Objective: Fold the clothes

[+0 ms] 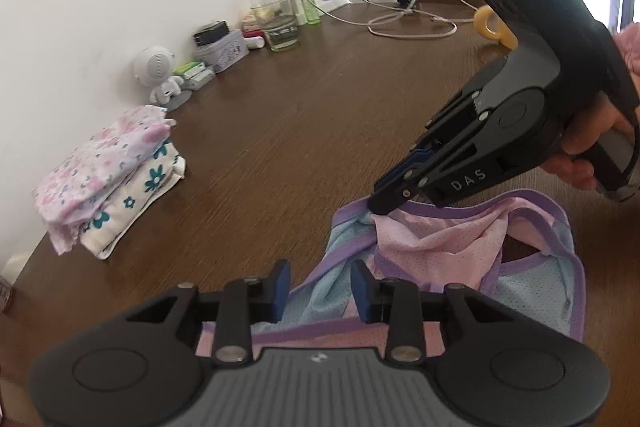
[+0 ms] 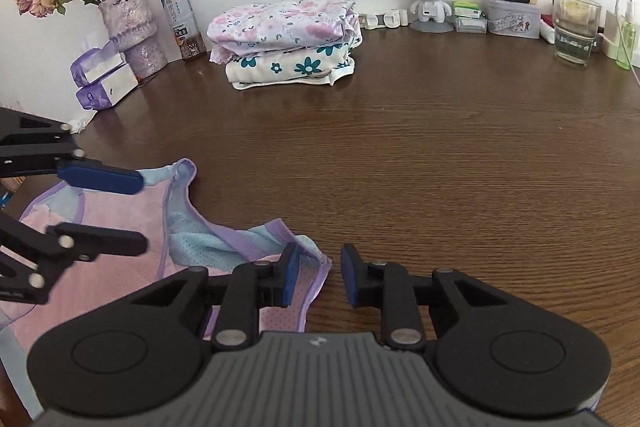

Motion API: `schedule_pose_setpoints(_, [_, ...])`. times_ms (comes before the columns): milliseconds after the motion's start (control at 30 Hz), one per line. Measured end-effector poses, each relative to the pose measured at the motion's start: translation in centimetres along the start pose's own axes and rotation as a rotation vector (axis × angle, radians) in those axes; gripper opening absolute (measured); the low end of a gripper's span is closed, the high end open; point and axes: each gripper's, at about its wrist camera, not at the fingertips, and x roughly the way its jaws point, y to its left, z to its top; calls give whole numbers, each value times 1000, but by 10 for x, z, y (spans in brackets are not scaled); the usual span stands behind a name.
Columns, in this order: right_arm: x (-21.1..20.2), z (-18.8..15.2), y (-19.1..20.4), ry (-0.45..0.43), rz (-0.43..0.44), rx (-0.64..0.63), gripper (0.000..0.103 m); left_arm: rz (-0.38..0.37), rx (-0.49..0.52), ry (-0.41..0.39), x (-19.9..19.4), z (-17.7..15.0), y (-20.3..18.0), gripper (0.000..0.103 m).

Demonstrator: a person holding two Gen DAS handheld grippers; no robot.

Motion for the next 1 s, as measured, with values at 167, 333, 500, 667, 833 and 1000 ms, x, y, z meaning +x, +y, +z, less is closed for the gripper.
schedule_pose_setpoints(167, [0,5,-17,-12,98,83,4,-3,110,9,27,2,-5,28])
schedule_pose_setpoints(333, [-5,9,-38,-55,214,210,4,-10,217,-3,36,1,-10,4])
schedule_pose_setpoints(500, [-3,9,-62,-73,267,324,4,-32,90,-77,22,8,19,3])
schedule_pose_setpoints(667, [8,7,-82,-84,320,441,4,-58,-135,-106,32,20,55,3])
schedule_pose_setpoints(833, [20,5,-92,-77,278,490,5,-48,-272,-79,44,16,73,12])
schedule_pose_setpoints(1000, [2,10,-69,-157,113,286,10,-36,-244,-93,27,5,64,14])
